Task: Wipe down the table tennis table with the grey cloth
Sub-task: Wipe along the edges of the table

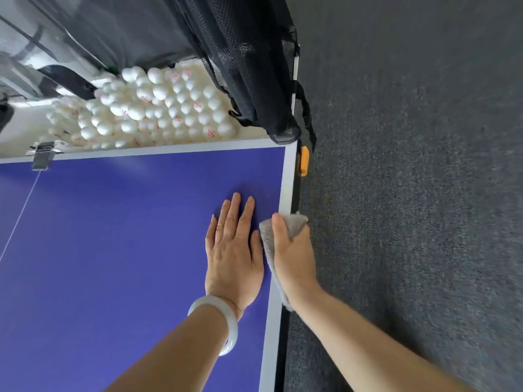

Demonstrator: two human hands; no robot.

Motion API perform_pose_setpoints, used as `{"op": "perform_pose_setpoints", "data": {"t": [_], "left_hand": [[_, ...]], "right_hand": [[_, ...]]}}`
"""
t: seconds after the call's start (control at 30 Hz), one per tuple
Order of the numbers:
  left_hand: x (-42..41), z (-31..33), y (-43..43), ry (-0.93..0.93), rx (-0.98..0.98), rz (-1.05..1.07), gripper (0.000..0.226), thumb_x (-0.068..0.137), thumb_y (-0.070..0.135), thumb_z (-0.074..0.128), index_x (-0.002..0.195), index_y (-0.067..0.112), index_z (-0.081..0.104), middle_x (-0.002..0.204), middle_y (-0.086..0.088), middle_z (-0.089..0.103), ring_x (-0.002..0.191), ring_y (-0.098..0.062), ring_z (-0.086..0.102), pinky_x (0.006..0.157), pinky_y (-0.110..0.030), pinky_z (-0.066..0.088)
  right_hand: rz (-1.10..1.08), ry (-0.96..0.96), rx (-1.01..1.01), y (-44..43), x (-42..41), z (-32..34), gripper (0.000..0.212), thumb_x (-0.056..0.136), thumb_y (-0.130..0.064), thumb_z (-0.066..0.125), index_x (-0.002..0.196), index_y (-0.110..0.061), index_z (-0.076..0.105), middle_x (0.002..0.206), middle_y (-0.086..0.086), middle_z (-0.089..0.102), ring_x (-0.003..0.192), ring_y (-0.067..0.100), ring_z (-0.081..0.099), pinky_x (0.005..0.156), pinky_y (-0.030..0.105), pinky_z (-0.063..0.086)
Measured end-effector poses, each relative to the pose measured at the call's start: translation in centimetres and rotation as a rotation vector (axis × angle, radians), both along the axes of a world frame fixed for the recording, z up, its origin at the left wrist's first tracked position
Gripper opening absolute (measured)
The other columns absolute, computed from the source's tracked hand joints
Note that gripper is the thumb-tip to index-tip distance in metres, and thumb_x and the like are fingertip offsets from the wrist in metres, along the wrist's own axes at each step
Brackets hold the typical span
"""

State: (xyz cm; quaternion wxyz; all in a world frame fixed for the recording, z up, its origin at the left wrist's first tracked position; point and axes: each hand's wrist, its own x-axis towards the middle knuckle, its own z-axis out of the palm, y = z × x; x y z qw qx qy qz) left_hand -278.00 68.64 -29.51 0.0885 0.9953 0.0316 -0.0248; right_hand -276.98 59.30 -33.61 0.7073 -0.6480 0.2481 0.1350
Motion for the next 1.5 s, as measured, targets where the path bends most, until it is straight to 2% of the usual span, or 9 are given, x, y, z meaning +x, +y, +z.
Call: {"op": "perform_pose_setpoints", "data": {"t": [0.23, 0.4, 0.47, 0.6, 0.73, 0.83, 1.03, 1.33, 1.5], "left_hand": [[-0.1, 0.0, 0.2, -0.019, 0.004, -0.013, 0.061, 0.099, 0.037, 0.009, 0.157, 0.026, 0.019, 0.165, 0.007, 0.008, 0.152, -0.008, 0.001, 0.124, -0.037, 0.003], [-0.1, -0.1, 0.2, -0.023, -0.013, -0.013, 0.057, 0.101, 0.032, 0.015, 0.157, 0.025, 0.02, 0.165, 0.007, 0.009, 0.152, -0.007, 0.002, 0.124, -0.036, 0.003], [0.0, 0.0, 0.2, -0.021, -0.031, -0.013, 0.056, 0.101, 0.03, 0.018, 0.157, 0.025, 0.02, 0.165, 0.007, 0.009, 0.152, -0.006, 0.0, 0.124, -0.036, 0.002], [-0.2, 0.1, 0.3, -0.029, -0.051, -0.025, 0.053, 0.105, 0.027, 0.021, 0.157, 0.025, 0.02, 0.165, 0.007, 0.008, 0.152, -0.005, -0.002, 0.124, -0.034, -0.001], [-0.1, -0.2, 0.4, -0.058, -0.054, -0.017, 0.051, 0.107, 0.019, 0.028, 0.157, 0.023, 0.023, 0.165, 0.004, 0.012, 0.152, -0.01, 0.003, 0.124, -0.035, 0.001], [-0.1, -0.4, 0.6, -0.074, -0.06, -0.028, 0.05, 0.107, 0.017, 0.028, 0.157, 0.023, 0.025, 0.165, 0.003, 0.014, 0.153, -0.011, 0.005, 0.124, -0.035, 0.002], [-0.1, -0.7, 0.8, -0.111, -0.107, -0.03, 0.05, 0.106, 0.015, 0.027, 0.156, 0.022, 0.028, 0.165, 0.002, 0.018, 0.152, -0.013, 0.008, 0.124, -0.035, 0.003], [-2.6, 0.5, 0.6, -0.168, -0.5, 0.063, 0.046, 0.095, -0.002, 0.045, 0.139, 0.009, 0.051, 0.147, -0.003, 0.048, 0.139, -0.018, 0.037, 0.118, -0.032, 0.028], [-15.6, 0.2, 1.6, -0.079, -0.264, -0.067, 0.045, 0.103, 0.017, 0.039, 0.147, 0.01, 0.044, 0.157, 0.0, 0.035, 0.147, -0.016, 0.027, 0.121, -0.037, 0.022]], "right_hand": [[-0.025, 0.146, 0.013, -1.4, 12.4, 0.4, 0.081, 0.092, -0.069, 0.045, 0.144, -0.007, 0.043, 0.131, 0.008, 0.059, 0.111, 0.024, 0.057, 0.086, 0.029, 0.034], [-0.025, 0.115, 0.004, -0.9, 4.3, 0.0, 0.065, 0.09, -0.066, 0.052, 0.122, -0.009, 0.052, 0.093, -0.007, 0.059, 0.073, -0.003, 0.057, 0.059, 0.011, 0.038], [-0.026, 0.098, 0.045, -0.2, -0.9, -0.1, 0.056, 0.09, -0.062, 0.054, 0.115, -0.012, 0.052, 0.093, -0.011, 0.06, 0.073, -0.013, 0.058, 0.058, 0.003, 0.039], [0.008, 0.118, 0.068, 0.1, -3.0, -0.1, 0.058, 0.089, -0.063, 0.055, 0.12, -0.014, 0.052, 0.102, -0.008, 0.063, 0.091, 0.001, 0.061, 0.066, 0.005, 0.04], [-0.028, 0.136, 0.064, -0.6, 2.2, 0.0, 0.072, 0.087, -0.067, 0.055, 0.132, -0.01, 0.051, 0.12, 0.003, 0.063, 0.107, 0.019, 0.06, 0.087, 0.03, 0.043], [-0.039, 0.118, 0.128, -0.8, 2.6, 0.4, 0.074, 0.087, -0.069, 0.055, 0.135, -0.013, 0.048, 0.117, -0.001, 0.059, 0.1, 0.015, 0.058, 0.079, 0.025, 0.04], [0.001, 0.14, 0.158, 0.4, -7.0, -0.9, 0.055, 0.084, -0.073, 0.054, 0.113, -0.026, 0.05, 0.099, -0.014, 0.061, 0.084, -0.006, 0.056, 0.065, 0.013, 0.037], [0.059, 0.102, 0.059, -0.1, -6.3, -0.4, 0.08, 0.086, -0.076, 0.048, 0.132, -0.011, 0.049, 0.12, 0.004, 0.061, 0.106, 0.021, 0.059, 0.087, 0.032, 0.043], [0.082, 0.074, 0.074, -0.3, -6.2, -0.3, 0.083, 0.087, -0.075, 0.046, 0.136, -0.009, 0.046, 0.126, 0.004, 0.058, 0.11, 0.02, 0.057, 0.092, 0.033, 0.042]]}}
